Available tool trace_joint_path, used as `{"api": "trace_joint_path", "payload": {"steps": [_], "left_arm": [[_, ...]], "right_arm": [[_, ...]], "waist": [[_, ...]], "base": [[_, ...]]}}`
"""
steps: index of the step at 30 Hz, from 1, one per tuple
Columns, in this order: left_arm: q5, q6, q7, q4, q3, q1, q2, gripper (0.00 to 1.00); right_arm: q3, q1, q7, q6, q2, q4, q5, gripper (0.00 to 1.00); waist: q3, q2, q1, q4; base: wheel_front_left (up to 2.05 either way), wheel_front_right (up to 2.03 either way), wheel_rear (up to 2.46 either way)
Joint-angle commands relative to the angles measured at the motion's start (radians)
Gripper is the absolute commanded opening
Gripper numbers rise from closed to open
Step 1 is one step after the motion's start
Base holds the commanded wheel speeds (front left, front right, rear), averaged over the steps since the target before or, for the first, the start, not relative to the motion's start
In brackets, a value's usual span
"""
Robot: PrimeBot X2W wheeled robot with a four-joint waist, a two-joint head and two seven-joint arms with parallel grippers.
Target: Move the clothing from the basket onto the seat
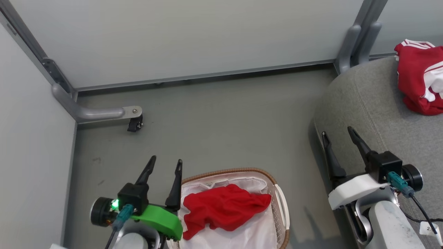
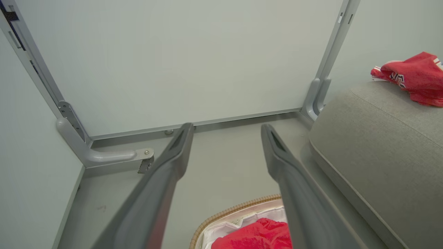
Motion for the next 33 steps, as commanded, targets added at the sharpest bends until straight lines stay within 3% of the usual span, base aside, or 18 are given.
{"api": "trace_joint_path", "payload": {"steps": [1,17,25,33], "left_arm": [[0.011,-0.006,0.001,0.041,-0.027,-0.051,0.001,1.0],[0.05,-0.021,0.0,0.611,-0.334,-0.446,0.004,1.0],[0.026,-0.021,0.0,0.752,-0.479,-0.557,0.006,1.0],[-0.028,-0.02,0.001,0.85,-0.487,-0.633,0.032,1.0]], "right_arm": [[-0.003,-0.027,0.0,-0.001,-0.003,-0.009,-0.012,1.0],[0.071,-0.222,0.0,-0.001,-0.003,-0.042,0.0,1.0],[0.111,-0.278,0.0,-0.001,-0.002,-0.064,0.037,1.0],[0.146,-0.314,0.0,-0.001,-0.002,-0.076,0.064,1.0]], "waist": [[0.095,0.0,0.0,-0.042],[0.523,0.0,0.0,-0.221],[0.657,0.0,0.0,-0.289],[0.715,0.0,0.0,-0.326]], "base": [[0.0,0.0,0.0],[0.0,0.0,0.0],[0.0,0.0,0.0],[0.0,0.0,0.0]]}}
